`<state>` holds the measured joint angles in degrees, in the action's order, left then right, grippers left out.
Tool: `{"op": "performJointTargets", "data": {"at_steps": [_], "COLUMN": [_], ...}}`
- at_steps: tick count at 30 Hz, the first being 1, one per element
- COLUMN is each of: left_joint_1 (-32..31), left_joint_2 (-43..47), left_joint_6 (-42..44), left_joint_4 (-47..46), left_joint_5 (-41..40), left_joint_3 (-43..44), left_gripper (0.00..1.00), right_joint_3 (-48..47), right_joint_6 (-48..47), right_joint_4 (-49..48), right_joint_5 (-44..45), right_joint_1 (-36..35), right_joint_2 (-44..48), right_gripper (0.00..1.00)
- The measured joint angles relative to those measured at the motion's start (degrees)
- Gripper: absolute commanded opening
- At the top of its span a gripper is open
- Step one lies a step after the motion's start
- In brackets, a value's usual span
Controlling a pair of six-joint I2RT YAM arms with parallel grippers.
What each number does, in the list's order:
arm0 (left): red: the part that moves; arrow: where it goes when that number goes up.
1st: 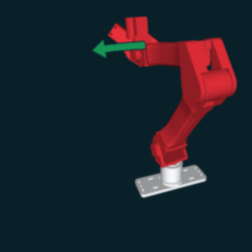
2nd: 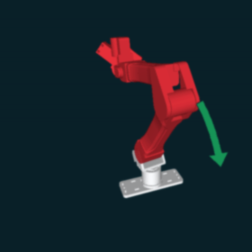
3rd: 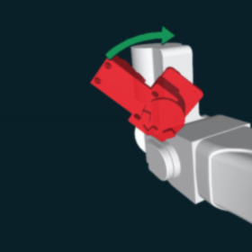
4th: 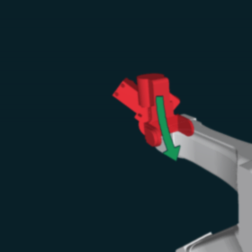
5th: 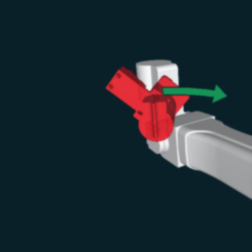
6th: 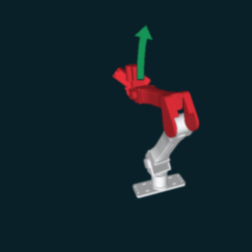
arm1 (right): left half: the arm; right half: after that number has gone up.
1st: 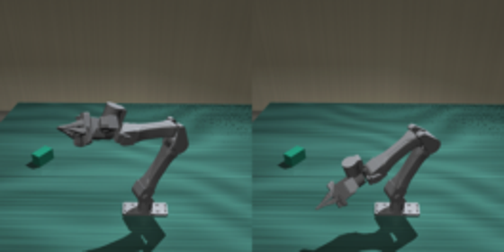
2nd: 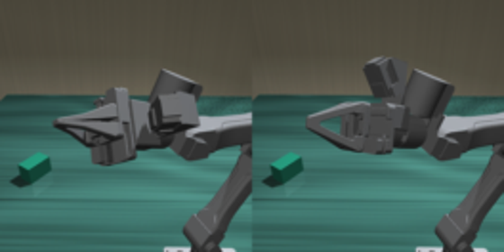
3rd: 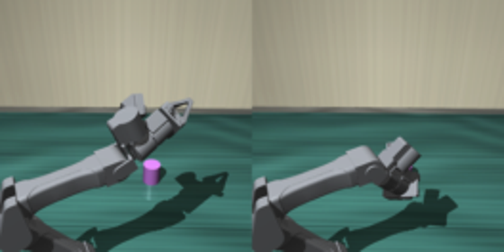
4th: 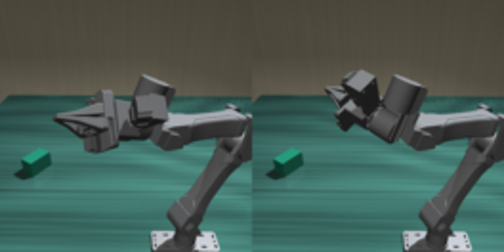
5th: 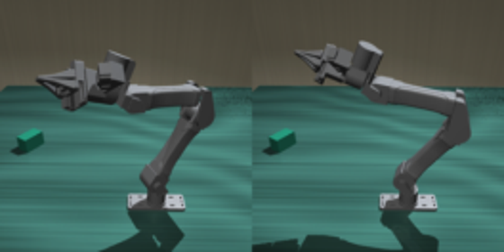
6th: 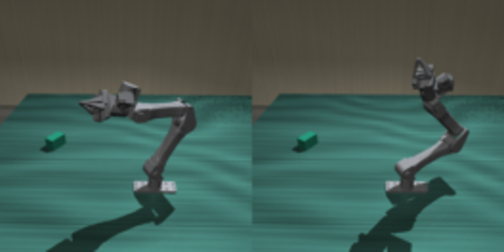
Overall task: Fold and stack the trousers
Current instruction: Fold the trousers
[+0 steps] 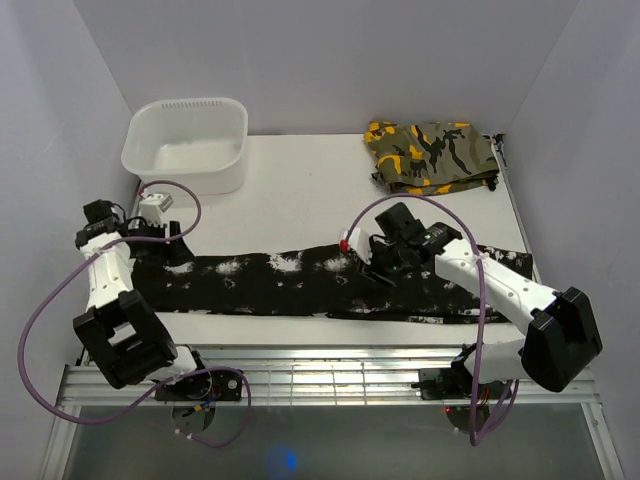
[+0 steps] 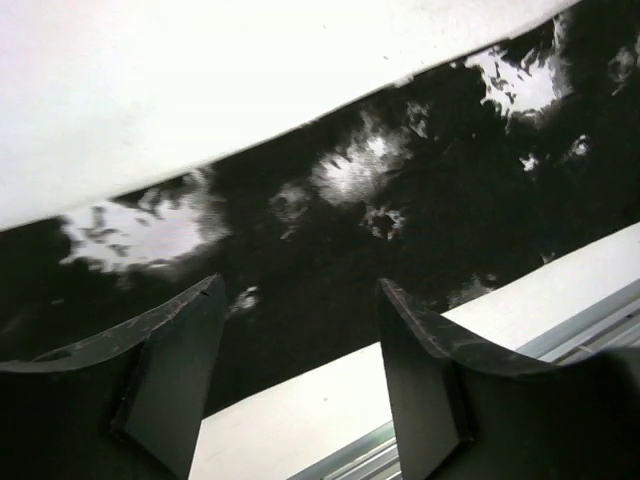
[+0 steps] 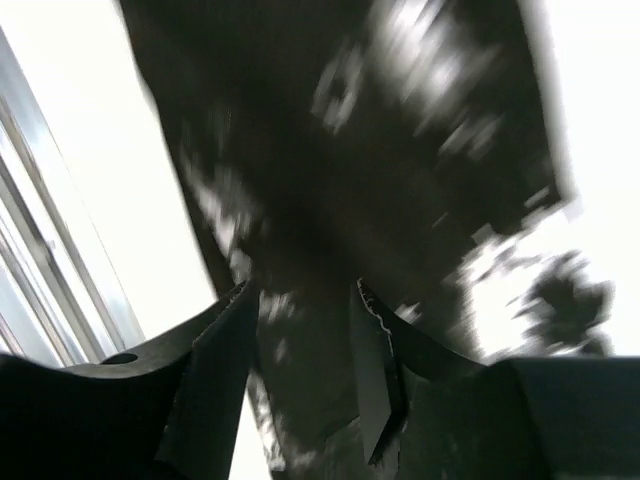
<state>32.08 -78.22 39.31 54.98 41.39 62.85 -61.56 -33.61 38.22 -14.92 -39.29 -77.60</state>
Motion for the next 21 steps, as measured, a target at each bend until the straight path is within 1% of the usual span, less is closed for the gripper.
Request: {"op": "performJointTargets", "data": {"at_steps": [2,6,9,11,13,15,16,19,21], "left_joint_1": [-2.4,-2.4,-2.2,-1.9,-1.9,-1.9,-1.9,-1.8,-1.7], "left_joint_2": [-0.7,-7.0,-10.7,-11.6,-11.6,-11.6,-11.6,-11.6,-11.6], "left_joint_6": [-2.3,-5.9,-7.3,-8.3,-9.3,-9.8,-10.1,-10.5,-10.5], "left_joint_4": [-1.7,-7.1,-10.5,-11.9,-12.6,-12.7,-12.7,-12.8,-12.8], "left_joint_5": [-0.3,-4.4,-9.0,-10.2,-10.8,-11.2,-11.3,-11.5,-11.5], "left_joint_3": [-3.2,-9.1,-12.9,-13.5,-13.5,-13.5,-13.5,-13.5,-13.5], "left_gripper": [0.69,0.67,0.67,0.67,0.67,0.67,0.67,0.67,0.67], "right_joint_3": [5.3,15.4,20.3,22.2,23.3,24.0,24.3,25.0,25.5], "right_joint_6": [-2.0,-6.7,-11.0,-13.7,-15.9,-17.5,-18.0,-19.6,-20.1], "right_joint_4": [2.1,4.7,5.9,6.4,6.4,6.3,6.3,6.2,5.9], "right_joint_5": [1.7,7.0,10.6,12.3,13.2,13.5,13.7,14.0,14.6], "right_joint_1": [0.8,6.0,10.4,12.7,13.9,14.7,15.0,15.3,15.5], "right_joint_2": [1.3,2.8,6.5,9.1,10.4,10.6,10.5,10.4,10.4], "right_gripper": [0.45,0.44,0.44,0.44,0.39,0.38,0.32,0.28,0.21]}}
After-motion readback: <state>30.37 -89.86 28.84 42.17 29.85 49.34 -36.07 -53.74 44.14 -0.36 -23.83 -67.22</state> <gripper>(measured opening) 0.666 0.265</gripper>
